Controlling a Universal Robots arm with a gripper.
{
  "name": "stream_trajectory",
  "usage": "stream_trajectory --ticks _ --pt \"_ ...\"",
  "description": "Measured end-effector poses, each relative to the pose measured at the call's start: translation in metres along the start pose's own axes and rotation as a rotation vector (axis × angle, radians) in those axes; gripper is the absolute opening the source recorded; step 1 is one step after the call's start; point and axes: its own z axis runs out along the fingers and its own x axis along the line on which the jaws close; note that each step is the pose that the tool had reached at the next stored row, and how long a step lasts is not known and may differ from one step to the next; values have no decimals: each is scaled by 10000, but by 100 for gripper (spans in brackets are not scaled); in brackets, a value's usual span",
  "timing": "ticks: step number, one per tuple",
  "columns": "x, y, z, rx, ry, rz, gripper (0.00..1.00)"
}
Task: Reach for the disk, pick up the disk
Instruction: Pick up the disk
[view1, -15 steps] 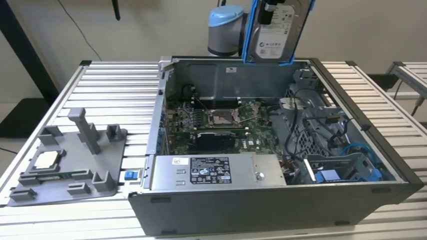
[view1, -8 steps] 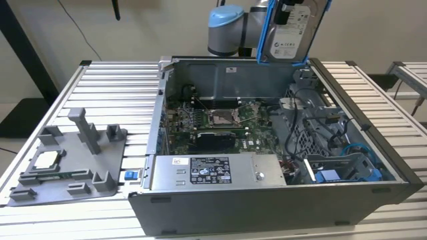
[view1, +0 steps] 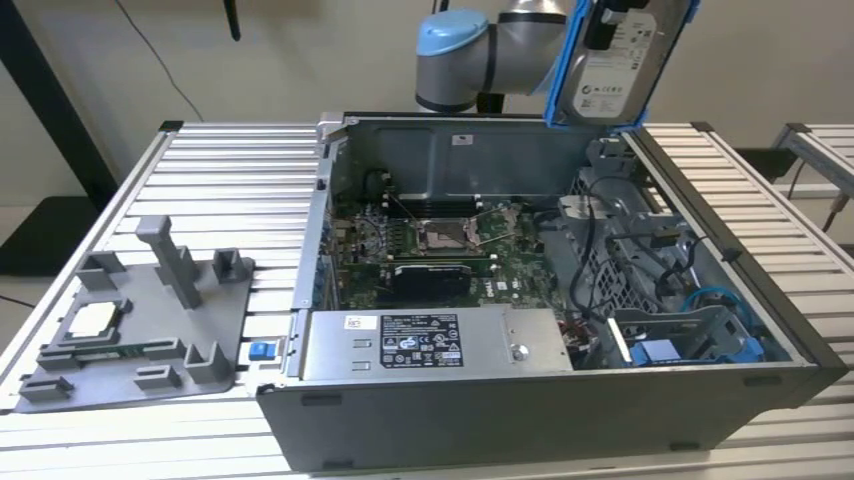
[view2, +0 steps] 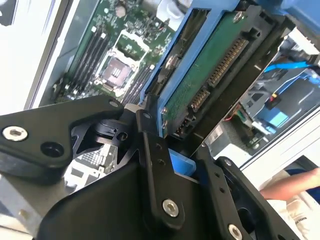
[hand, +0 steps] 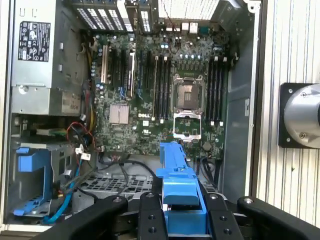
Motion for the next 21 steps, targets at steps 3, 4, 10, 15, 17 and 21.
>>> stream_trajectory --ticks 3,4,10,15,17,21 --pt "3 -124 -8 -11 0 0 0" --pt "4 -161 -11 -13 0 -1 0" --pt "5 -208 -14 -14 0 1 0" --pt "7 -209 -14 -14 -1 0 0" --pt "17 -209 -15 -14 -6 -1 0" --pt "80 -207 -14 -19 -7 -2 0"
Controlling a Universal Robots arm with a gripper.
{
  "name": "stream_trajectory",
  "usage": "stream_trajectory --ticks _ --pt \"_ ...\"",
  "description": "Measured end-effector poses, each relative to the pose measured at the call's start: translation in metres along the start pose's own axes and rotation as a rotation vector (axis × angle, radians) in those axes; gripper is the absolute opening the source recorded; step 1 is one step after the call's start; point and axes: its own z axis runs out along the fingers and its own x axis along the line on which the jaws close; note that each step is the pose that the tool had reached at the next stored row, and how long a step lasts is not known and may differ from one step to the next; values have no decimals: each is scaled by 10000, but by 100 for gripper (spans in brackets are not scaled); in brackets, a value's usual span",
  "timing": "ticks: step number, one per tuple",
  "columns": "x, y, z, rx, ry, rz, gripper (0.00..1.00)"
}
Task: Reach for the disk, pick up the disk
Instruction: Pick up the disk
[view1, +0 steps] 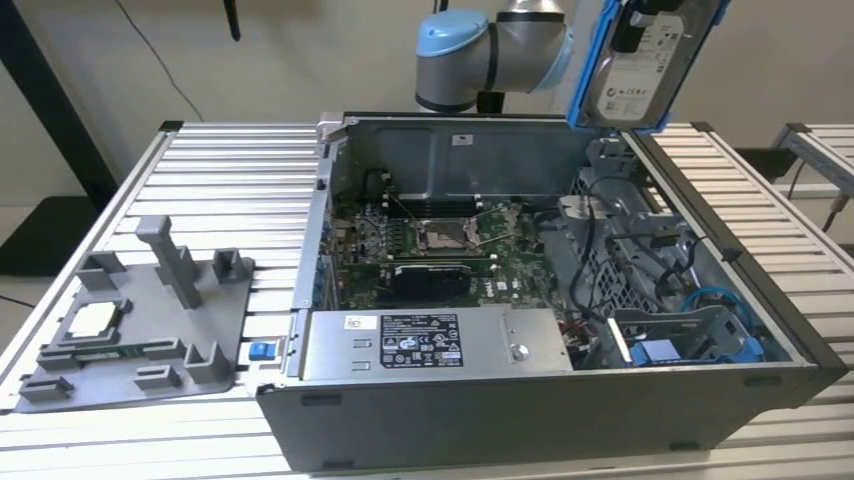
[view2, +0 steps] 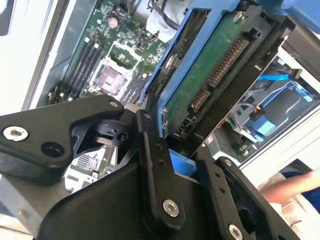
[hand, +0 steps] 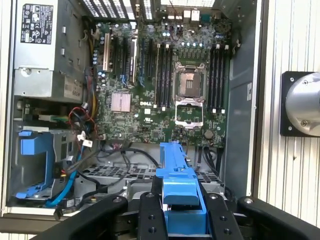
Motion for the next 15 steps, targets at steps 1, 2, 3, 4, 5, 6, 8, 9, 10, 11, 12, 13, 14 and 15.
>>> stream_trajectory --ticks 1,2,3,4,5,6,8,9,10,11,12,13,14,15 --pt "27 1 0 -4 -1 0 0" --pt "57 1 1 -9 -1 0 0" --pt "92 2 0 -14 -1 0 0" --pt "127 3 0 -18 0 1 0" --pt "160 4 0 -23 -1 1 0" --pt "190 5 0 -26 -1 1 0" --pt "261 7 0 -32 -1 1 0" --pt "299 7 0 -36 -2 1 0" --pt "339 8 0 -41 -3 0 0" --pt "379 9 0 -47 -2 1 0" --pt "424 10 0 -52 -2 0 0" --pt "467 11 1 -58 -3 1 0" --pt "509 12 0 -63 -2 1 0" --pt "555 13 0 -70 -3 1 0"
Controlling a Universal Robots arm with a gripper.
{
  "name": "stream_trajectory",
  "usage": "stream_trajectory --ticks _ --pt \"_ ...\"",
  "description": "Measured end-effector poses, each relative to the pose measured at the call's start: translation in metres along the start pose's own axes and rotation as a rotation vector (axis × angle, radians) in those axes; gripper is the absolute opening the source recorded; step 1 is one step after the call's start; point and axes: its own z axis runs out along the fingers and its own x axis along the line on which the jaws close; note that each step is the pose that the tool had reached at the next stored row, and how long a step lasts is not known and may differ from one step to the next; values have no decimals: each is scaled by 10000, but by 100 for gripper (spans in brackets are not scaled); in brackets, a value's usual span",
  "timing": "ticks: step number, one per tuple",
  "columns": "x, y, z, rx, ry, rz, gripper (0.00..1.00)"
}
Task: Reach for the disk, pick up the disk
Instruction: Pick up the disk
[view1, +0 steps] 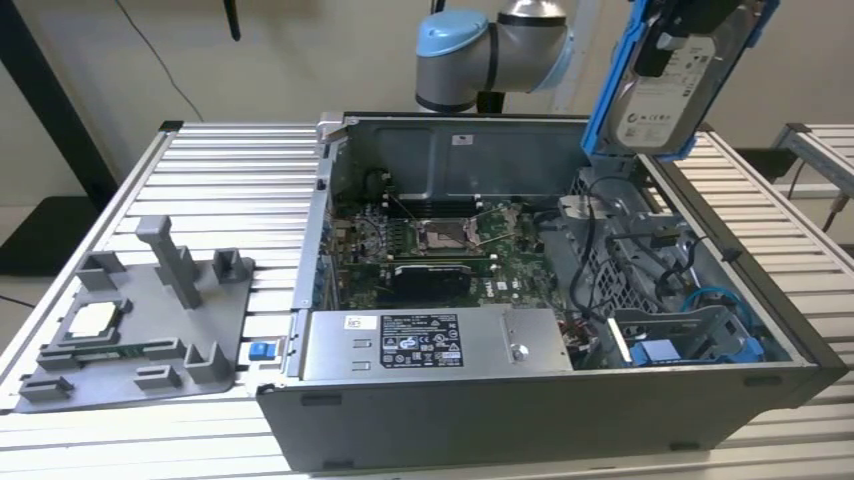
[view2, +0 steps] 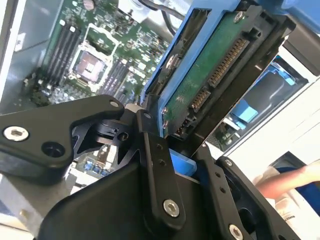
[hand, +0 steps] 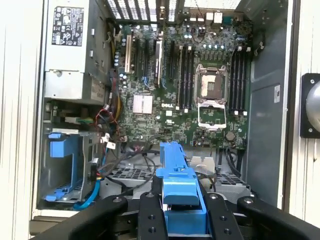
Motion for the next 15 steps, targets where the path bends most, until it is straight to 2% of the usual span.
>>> stream_trajectory --ticks 15 --pt "675 16 0 -80 -1 0 0"
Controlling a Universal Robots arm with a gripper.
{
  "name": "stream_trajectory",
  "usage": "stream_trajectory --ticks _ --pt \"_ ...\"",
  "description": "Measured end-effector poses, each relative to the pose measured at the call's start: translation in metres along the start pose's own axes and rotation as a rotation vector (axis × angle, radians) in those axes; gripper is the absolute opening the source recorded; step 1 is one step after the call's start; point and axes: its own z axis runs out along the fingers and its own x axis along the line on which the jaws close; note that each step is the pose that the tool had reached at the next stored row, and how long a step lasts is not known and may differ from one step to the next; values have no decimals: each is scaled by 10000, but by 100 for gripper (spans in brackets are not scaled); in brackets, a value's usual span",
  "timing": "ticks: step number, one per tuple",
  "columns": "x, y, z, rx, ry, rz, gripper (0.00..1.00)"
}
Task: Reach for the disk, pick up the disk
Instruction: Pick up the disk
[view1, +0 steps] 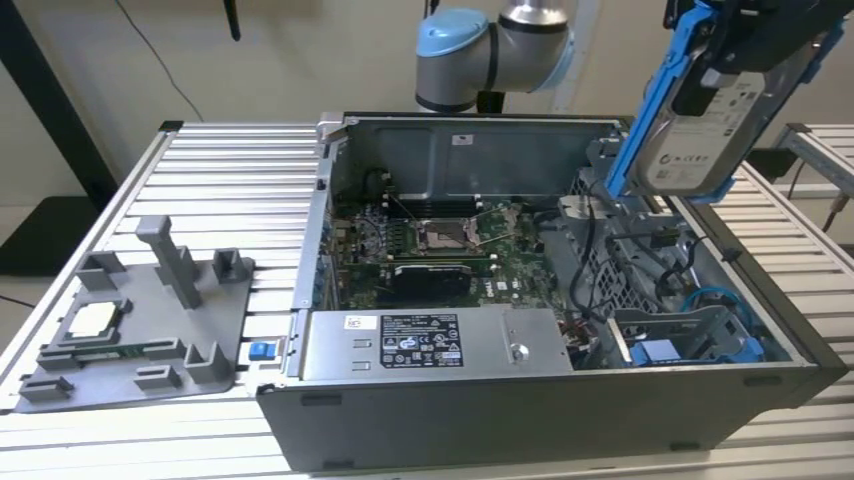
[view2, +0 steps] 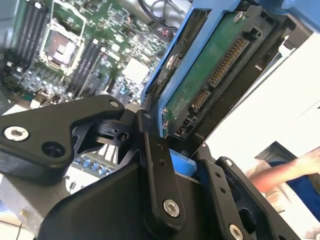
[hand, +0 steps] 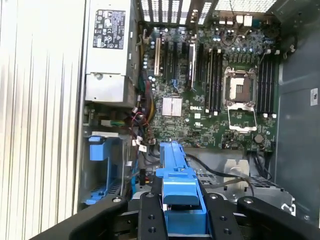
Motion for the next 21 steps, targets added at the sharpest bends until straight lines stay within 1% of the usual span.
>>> stream_trajectory --ticks 8,14,18,21 --pt "365 8 6 -18 0 0 0" --pt "636 12 32 -18 0 0 0" --pt "810 12 92 -16 -1 0 0" --pt "892 17 146 -6 1 3 0"
